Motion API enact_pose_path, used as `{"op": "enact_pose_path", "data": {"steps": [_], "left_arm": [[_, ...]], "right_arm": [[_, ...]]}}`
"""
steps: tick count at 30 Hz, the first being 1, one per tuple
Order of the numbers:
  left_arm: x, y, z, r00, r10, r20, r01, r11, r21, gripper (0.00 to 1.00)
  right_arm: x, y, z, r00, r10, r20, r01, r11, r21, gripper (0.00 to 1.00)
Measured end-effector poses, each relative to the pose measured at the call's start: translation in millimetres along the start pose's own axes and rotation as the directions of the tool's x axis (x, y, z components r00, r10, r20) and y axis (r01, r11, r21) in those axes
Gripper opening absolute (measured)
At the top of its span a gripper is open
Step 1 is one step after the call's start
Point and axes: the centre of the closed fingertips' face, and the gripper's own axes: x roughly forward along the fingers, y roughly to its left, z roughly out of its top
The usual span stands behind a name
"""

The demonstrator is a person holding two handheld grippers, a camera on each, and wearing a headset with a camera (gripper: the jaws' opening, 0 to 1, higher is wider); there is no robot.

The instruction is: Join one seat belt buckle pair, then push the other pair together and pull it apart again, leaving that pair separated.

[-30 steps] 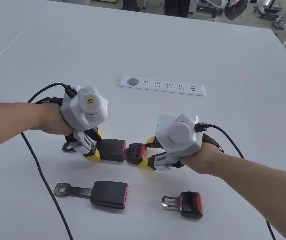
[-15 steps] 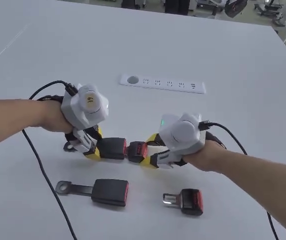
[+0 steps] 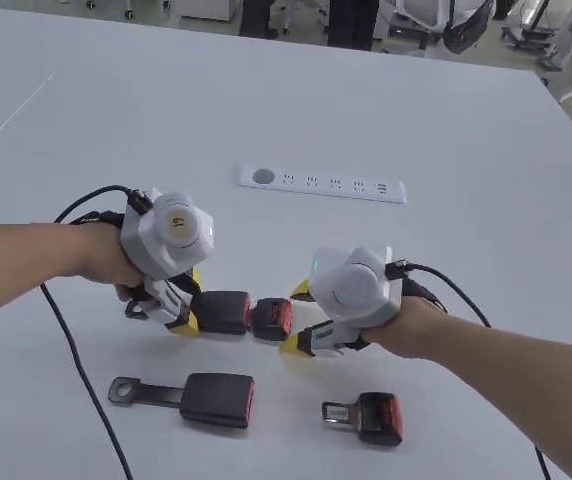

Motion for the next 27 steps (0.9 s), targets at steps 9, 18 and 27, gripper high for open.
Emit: {"op": "enact_pose_path", "data": {"steps": [9,18,27], "left_arm": [[-12.2,-3.7,2.0,0.9997,0.022,0.01,-0.022,1.0,-0.002,0.36],[-28.7,-6.7,-7.5,0.9987,0.037,0.034,-0.035,0.998,-0.048,0.38],[-46.7,-22.9,-13.6,0.9953,0.056,0.079,-0.047,0.992,-0.113,0.41]], "right_arm": [[-18.8,-2.5,-3.1,0.9994,-0.03,0.017,0.029,0.999,0.041,0.43],[-46.4,-2.9,-9.1,0.9975,-0.067,0.022,0.065,0.995,0.078,0.47],[-71.8,0.9,-12.5,0.993,-0.109,0.044,0.103,0.987,0.127,0.53]]}}
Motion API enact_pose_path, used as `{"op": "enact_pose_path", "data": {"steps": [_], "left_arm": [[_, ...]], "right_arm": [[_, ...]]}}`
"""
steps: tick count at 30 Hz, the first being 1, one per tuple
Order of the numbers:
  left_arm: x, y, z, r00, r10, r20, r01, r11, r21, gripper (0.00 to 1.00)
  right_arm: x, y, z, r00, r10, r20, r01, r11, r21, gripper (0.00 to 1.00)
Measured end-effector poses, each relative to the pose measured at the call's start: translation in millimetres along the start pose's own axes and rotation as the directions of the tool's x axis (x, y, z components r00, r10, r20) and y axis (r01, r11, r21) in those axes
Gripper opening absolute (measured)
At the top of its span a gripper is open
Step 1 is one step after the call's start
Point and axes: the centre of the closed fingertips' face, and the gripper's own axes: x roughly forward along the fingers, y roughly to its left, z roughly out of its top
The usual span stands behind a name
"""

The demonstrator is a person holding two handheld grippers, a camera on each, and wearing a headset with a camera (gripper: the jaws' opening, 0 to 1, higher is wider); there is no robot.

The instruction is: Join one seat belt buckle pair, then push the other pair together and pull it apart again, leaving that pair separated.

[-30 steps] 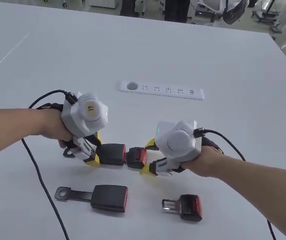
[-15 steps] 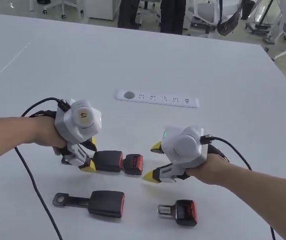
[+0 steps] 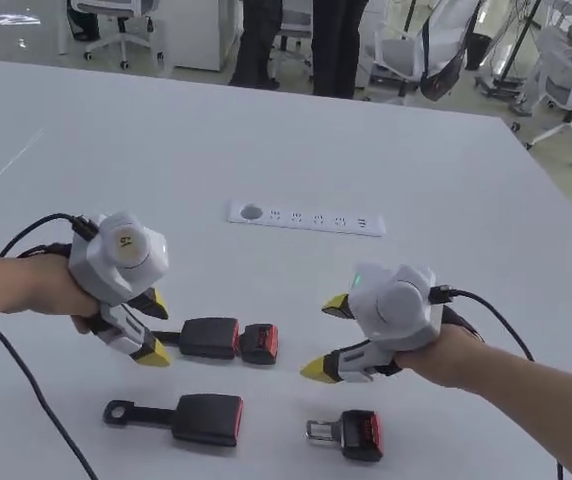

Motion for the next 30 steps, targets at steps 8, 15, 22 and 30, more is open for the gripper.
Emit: {"op": "enact_pose_path", "data": {"steps": [8,15,22,30], "left_arm": [[-16.0,-10.5,-1.6,0.9934,0.041,0.107,-0.03,0.994,-0.107,0.44],[-26.9,-20.3,-5.4,0.972,0.097,0.214,-0.059,0.982,-0.178,0.51],[-40.1,-28.2,-0.5,0.9231,0.17,0.345,-0.097,0.971,-0.22,0.59],[-45.4,-47.4,-11.2,0.8784,0.218,0.425,-0.127,0.964,-0.233,0.72]], "right_arm": [[-22.8,6.8,-8.6,0.9996,-0.02,0.017,0.02,0.999,0.04,0.57],[-40.2,17.1,-20.7,0.9982,-0.041,0.043,0.038,0.996,0.083,0.61],[-56.8,26.4,-32.4,0.9916,-0.079,0.102,0.062,0.986,0.157,0.66],[-71.8,40.1,-50.3,0.9801,-0.131,0.149,0.102,0.977,0.189,0.75]]}}
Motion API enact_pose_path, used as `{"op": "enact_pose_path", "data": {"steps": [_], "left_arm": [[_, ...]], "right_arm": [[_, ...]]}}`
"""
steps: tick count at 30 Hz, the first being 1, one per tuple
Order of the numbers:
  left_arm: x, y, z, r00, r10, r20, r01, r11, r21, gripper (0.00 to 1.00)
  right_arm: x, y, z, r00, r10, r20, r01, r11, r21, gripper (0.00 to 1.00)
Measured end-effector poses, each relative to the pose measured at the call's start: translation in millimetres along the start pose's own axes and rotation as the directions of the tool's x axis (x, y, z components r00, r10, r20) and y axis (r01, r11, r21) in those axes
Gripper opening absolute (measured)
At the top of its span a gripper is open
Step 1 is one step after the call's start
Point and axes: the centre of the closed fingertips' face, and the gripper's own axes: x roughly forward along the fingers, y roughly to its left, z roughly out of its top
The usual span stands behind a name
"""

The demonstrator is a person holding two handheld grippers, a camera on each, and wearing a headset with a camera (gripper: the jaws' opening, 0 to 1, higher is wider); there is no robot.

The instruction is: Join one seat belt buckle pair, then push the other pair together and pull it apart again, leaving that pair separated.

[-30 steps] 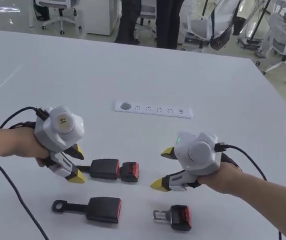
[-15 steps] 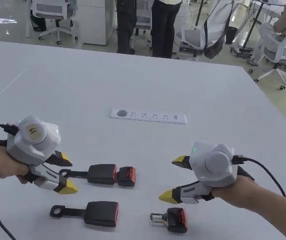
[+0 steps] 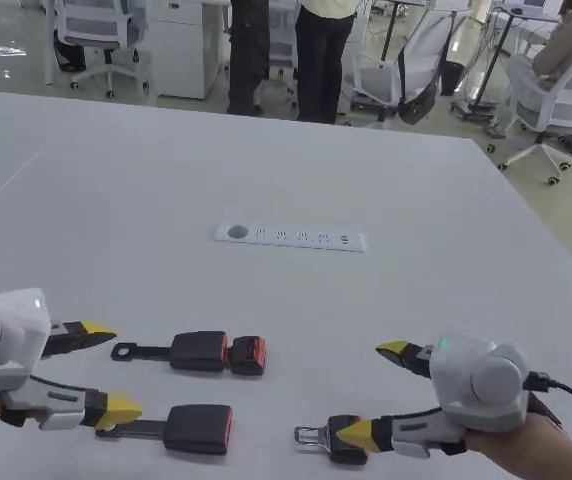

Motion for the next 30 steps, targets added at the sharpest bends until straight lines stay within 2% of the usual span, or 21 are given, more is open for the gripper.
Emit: {"op": "enact_pose_path", "data": {"steps": [3,7,10,12,15,17,20,23,26,30], "left_arm": [[-3.7,-0.9,-8.1,0.9997,0.02,0.013,-0.02,1.0,-0.022,0.76],[-8.4,-3.9,-17.5,0.9982,0.048,0.036,-0.047,0.998,-0.03,0.86],[-11.9,-6.6,-24.8,0.9979,0.057,0.032,-0.056,0.998,-0.032,0.87],[-14.0,-8.0,-25.4,0.9963,0.069,0.051,-0.067,0.997,-0.039,0.9],[-15.7,-9.5,-26.4,0.994,0.084,0.07,-0.08,0.996,-0.05,0.94],[-16.2,-11.5,-27.0,0.9932,0.086,0.078,-0.083,0.995,-0.047,0.97],[-15.7,-14.5,-31.1,0.9947,0.082,0.063,-0.079,0.996,-0.045,0.99],[-15.8,-17.7,-31.6,0.9943,0.077,0.074,-0.074,0.996,-0.046,1.0],[-14.6,-20.3,-37.3,0.9963,0.071,0.05,-0.069,0.997,-0.035,1.0],[-14.4,-21.9,-38.4,0.9971,0.063,0.043,-0.062,0.998,-0.027,1.0]], "right_arm": [[-6.8,3.2,-5.2,0.9993,-0.018,0.033,0.017,0.999,0.028,0.78],[-13.2,9.4,-14.3,0.9964,-0.046,0.071,0.041,0.996,0.076,0.89],[-15.8,12.3,-19.5,0.993,-0.067,0.098,0.058,0.995,0.085,0.96],[-17.8,14.0,-22.2,0.9908,-0.082,0.108,0.073,0.993,0.088,0.99],[-19.7,16.5,-26.8,0.9888,-0.092,0.117,0.081,0.992,0.096,0.99],[-19.6,19.5,-31.0,0.9911,-0.085,0.103,0.074,0.991,0.11,0.99],[-21.6,22.2,-31.9,0.9921,-0.079,0.097,0.068,0.991,0.115,0.99],[-24.5,21.3,-30.9,0.9911,-0.086,0.102,0.072,0.989,0.131,0.99],[-24.9,20.3,-32.6,0.9909,-0.091,0.099,0.078,0.988,0.131,0.99],[-26.5,22.8,-34.1,0.9915,-0.09,0.094,0.077,0.988,0.131,0.99]]}}
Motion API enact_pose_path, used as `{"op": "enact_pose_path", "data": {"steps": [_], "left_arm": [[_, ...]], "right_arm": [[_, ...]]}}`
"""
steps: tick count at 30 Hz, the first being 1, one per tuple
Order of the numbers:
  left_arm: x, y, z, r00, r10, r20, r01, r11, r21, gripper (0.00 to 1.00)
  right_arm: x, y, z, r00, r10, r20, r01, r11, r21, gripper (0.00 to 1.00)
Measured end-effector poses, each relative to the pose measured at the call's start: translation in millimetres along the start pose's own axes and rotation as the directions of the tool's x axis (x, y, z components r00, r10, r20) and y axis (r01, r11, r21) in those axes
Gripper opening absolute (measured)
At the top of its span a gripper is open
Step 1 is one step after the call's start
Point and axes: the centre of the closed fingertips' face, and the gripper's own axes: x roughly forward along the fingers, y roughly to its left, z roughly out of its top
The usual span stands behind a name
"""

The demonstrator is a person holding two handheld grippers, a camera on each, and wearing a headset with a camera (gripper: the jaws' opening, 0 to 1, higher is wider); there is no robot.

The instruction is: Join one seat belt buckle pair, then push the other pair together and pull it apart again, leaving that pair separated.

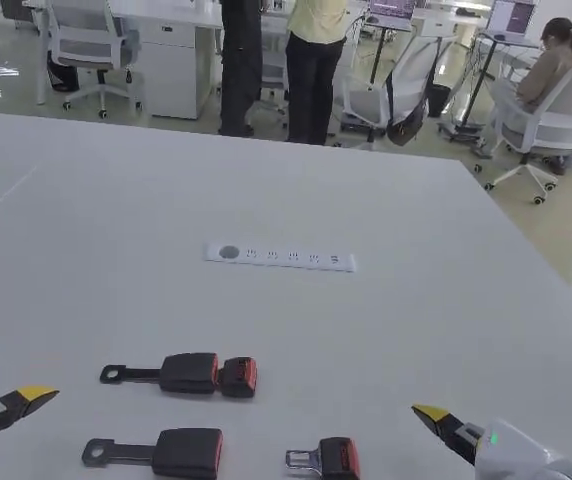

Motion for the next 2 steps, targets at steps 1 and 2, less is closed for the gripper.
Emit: {"op": "enact_pose_path", "data": {"steps": [1,2], "left_arm": [[0.2,0.6,-0.2,1.0,0.003,-0.003,-0.003,1.0,0.005,1.0],[0.2,0.7,-0.5,1.0,0.004,-0.005,-0.004,1.0,0.006,1.0]], "right_arm": [[-0.4,0.1,-1.5,1.0,0.001,-0.002,-0.001,1.0,0.001,0.99],[-0.6,0.4,-2.3,1.0,0.001,-0.005,-0.001,1.0,0.002,0.99]]}}
